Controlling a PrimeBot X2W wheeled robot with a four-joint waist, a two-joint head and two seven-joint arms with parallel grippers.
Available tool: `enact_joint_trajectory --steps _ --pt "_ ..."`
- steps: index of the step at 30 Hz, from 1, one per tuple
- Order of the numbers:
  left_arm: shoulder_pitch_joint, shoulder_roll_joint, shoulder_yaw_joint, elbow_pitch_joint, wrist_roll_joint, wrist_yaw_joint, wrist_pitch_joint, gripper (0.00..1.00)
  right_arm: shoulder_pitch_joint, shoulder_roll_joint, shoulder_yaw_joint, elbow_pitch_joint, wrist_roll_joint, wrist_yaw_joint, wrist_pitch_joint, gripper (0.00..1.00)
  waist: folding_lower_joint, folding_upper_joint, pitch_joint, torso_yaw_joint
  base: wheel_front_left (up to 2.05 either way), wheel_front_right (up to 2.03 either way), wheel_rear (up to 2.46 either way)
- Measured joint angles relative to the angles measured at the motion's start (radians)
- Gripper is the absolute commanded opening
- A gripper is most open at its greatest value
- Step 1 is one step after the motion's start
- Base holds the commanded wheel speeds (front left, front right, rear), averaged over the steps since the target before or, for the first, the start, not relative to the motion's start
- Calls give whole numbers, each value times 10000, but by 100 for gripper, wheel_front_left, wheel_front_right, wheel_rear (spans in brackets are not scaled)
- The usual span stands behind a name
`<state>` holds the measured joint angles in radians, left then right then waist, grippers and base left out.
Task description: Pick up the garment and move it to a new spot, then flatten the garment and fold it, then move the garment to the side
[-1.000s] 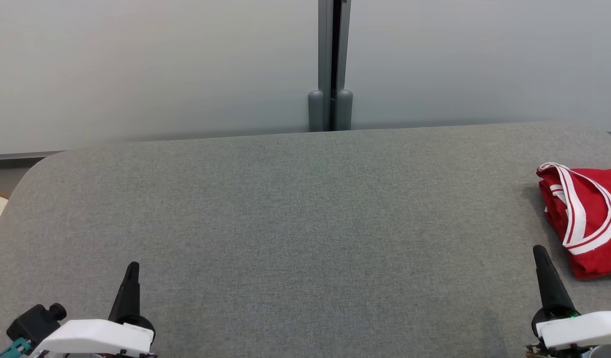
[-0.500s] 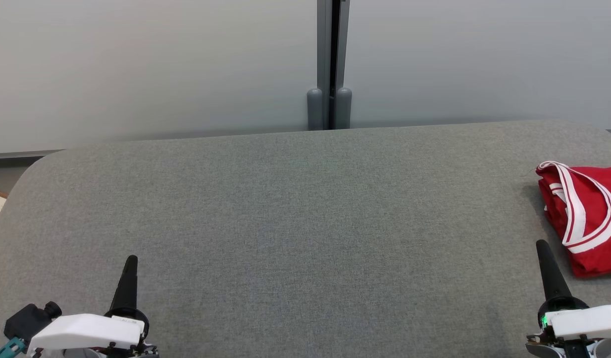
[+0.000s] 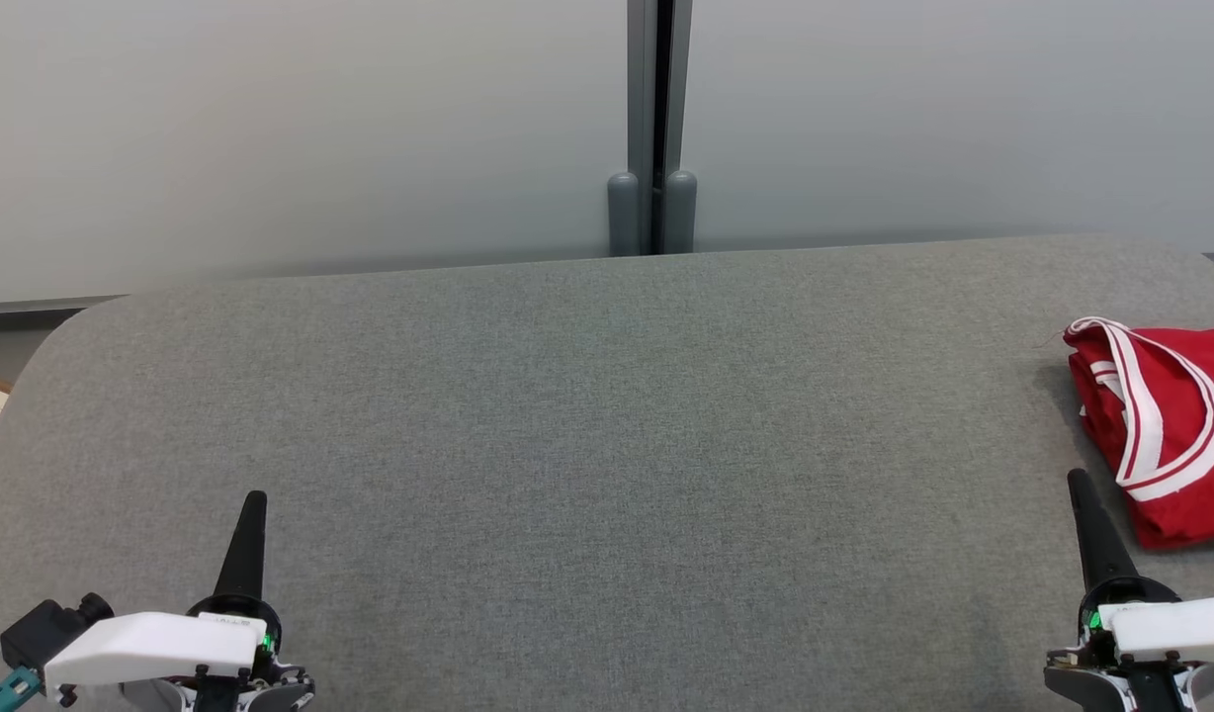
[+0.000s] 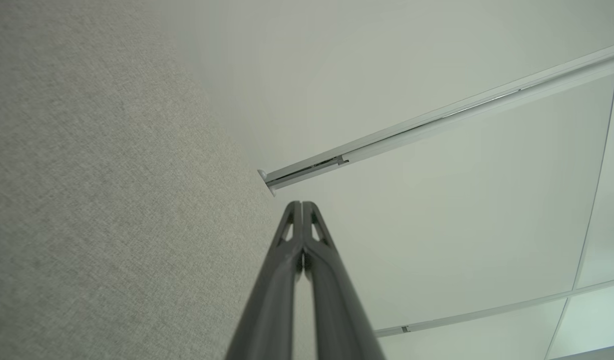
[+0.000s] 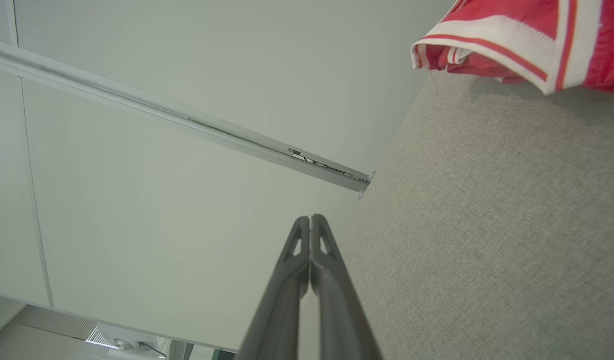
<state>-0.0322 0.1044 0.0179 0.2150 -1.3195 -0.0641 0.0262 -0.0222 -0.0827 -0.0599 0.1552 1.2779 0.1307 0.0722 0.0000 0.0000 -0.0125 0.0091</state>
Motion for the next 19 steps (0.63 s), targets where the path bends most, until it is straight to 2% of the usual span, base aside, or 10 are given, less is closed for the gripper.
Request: enact_joint_trajectory --steps 19 --pt "-346 -234 391 136 -1312 -288 355 0 -384 88 -174 414 1567 0 107 0 0 0 63 -37 0 0 0"
